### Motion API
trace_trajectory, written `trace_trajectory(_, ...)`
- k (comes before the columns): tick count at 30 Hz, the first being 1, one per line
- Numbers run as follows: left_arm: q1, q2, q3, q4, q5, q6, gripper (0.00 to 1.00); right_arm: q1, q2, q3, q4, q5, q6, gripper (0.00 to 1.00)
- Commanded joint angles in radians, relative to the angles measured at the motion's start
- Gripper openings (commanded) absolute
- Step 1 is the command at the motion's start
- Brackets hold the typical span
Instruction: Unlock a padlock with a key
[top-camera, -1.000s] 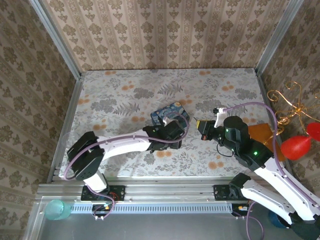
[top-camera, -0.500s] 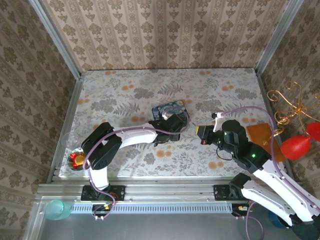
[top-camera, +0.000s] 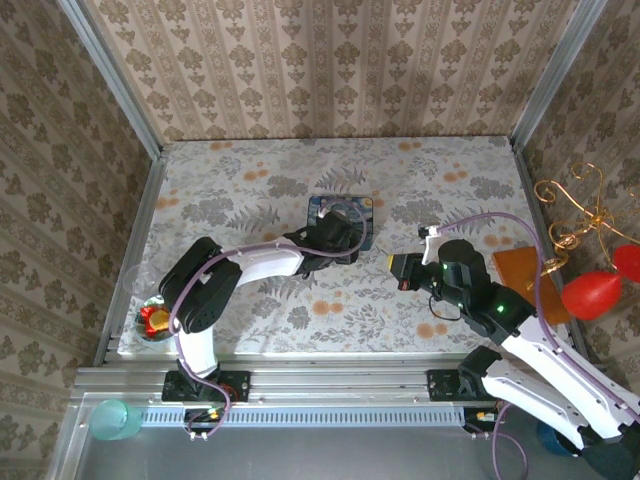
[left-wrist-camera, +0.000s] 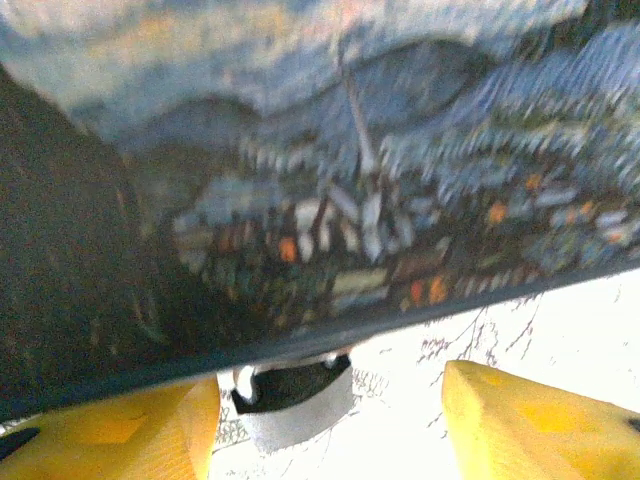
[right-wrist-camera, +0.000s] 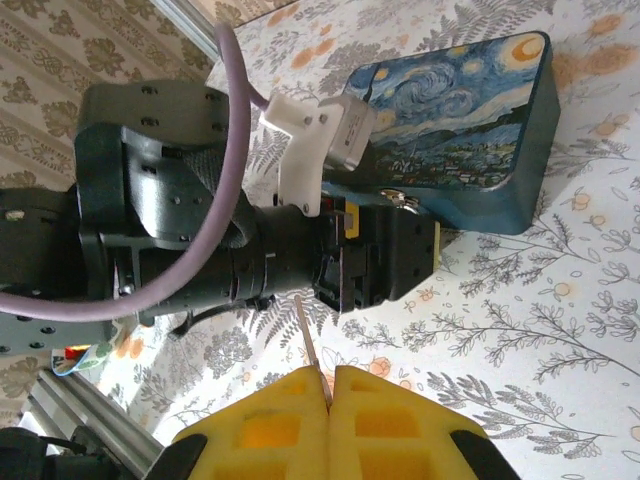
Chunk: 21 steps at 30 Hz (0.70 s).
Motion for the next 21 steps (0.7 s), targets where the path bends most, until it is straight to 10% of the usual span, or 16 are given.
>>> trace_trajectory(1,0.032,-0.051,-0.086,0.139,0.072,0.008,0.60,-0.004,0.007,-0.027,0.043,-0.043,0.039,0.00)
trace_trajectory(21,0.100,0.045,-0.126,0.381,0.212,-0.021,0.46,-0.001,-0.014,-0.063,0.031,-0.075,0.074,0.00)
